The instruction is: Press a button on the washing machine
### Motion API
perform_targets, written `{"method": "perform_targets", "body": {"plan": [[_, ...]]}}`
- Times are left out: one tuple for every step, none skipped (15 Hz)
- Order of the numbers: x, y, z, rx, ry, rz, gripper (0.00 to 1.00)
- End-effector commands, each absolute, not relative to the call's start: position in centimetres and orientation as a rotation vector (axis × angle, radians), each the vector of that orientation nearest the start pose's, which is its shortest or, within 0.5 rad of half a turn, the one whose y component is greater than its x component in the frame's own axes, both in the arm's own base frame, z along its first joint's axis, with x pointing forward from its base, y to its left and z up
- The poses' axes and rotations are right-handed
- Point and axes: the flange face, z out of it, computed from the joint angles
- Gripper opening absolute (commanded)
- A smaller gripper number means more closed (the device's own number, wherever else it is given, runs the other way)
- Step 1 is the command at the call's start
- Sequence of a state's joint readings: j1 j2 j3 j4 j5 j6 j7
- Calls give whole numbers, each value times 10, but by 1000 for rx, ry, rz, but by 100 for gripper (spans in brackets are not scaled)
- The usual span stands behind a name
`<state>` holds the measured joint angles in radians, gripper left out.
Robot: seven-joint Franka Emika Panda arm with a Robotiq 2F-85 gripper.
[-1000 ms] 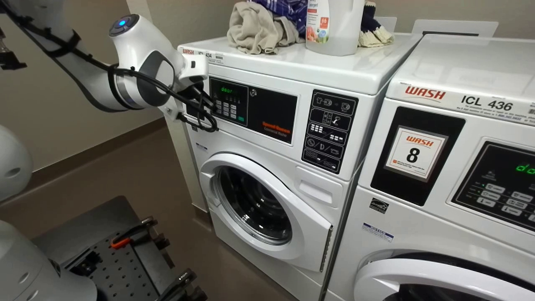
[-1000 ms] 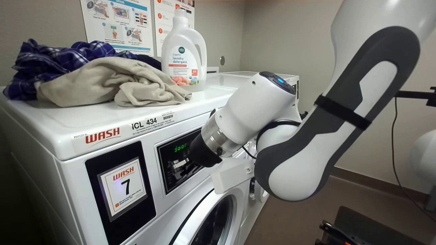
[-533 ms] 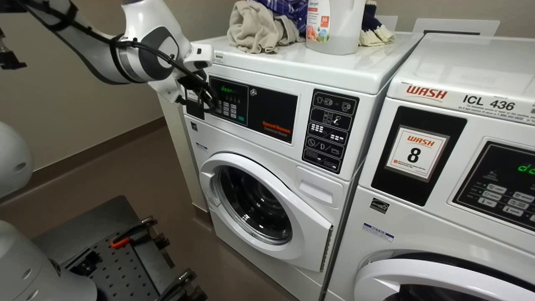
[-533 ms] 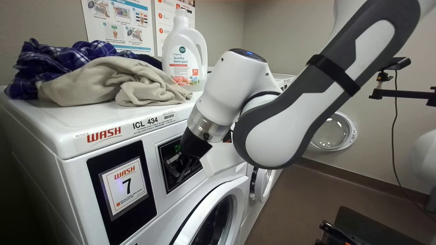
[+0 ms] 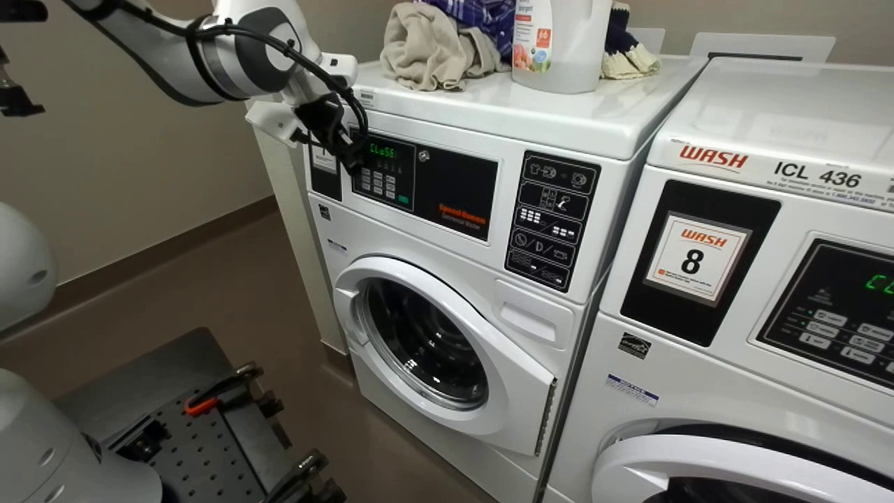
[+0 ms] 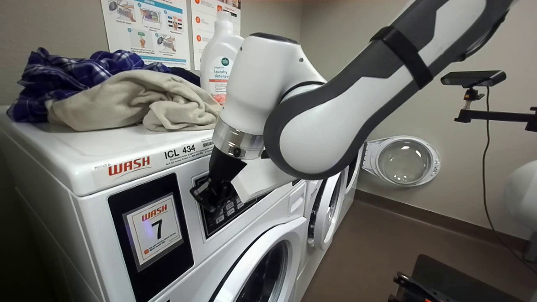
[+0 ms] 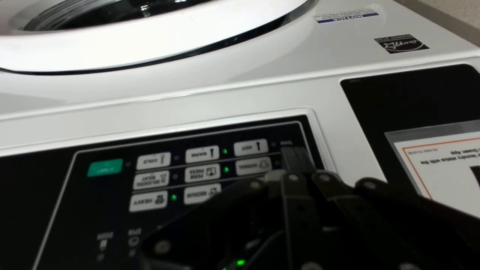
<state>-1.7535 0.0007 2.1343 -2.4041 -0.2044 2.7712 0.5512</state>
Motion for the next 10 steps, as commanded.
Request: {"method": "perform_targets", "body": {"plan": [[487, 206, 384, -3002, -61, -556, 0], [488, 206, 390, -2998, -67, -559, 0], [488, 205, 394, -2997, -74, -556, 0], [488, 204, 398, -2998, -79, -555, 0], [488, 204, 401, -3000, -85, -547, 0], [488, 202, 404, -3001, -96, -539, 0], [488, 201, 407, -3002, -102, -529, 0], [488, 200, 410, -3001, -111, -518, 0], [486, 198, 414, -2993, -126, -489, 0], [485, 197, 417, -2990, -132, -471, 0]]}}
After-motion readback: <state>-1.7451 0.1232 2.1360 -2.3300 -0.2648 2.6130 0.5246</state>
